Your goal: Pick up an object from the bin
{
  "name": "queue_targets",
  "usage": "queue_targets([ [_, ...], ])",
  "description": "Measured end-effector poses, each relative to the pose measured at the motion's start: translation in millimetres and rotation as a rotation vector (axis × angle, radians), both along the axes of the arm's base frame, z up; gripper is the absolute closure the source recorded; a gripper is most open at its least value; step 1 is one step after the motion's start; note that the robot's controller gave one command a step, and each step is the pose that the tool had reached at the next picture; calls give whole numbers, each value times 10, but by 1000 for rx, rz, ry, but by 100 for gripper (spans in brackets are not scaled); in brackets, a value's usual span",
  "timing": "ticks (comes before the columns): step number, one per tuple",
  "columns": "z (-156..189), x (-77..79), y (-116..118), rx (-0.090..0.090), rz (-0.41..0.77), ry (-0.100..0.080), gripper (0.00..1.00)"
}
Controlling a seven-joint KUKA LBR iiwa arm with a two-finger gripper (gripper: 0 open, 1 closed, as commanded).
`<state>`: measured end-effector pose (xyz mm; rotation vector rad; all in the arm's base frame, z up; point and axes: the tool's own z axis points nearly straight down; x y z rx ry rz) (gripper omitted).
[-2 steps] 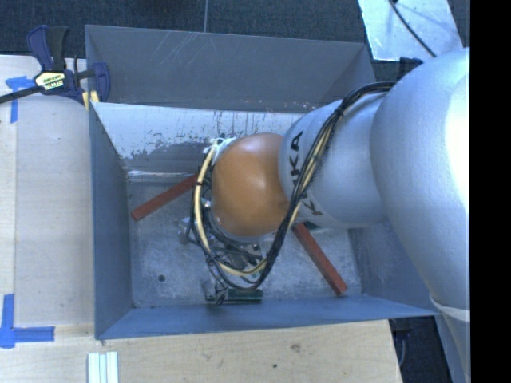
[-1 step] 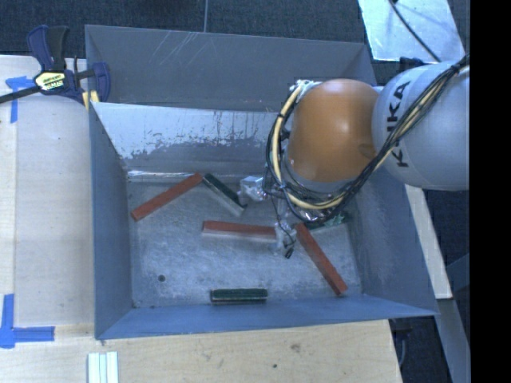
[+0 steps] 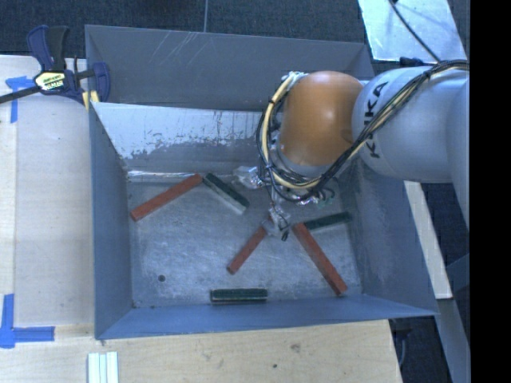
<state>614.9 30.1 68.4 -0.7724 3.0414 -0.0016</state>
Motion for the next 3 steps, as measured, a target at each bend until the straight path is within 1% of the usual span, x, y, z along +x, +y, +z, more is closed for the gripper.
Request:
queue_targets([
  [1, 15, -833, 409, 1, 256, 4, 0],
  [2, 25, -819, 403, 2, 252, 2, 100],
  [3, 1262, -623, 382, -2, 544, -6, 100],
])
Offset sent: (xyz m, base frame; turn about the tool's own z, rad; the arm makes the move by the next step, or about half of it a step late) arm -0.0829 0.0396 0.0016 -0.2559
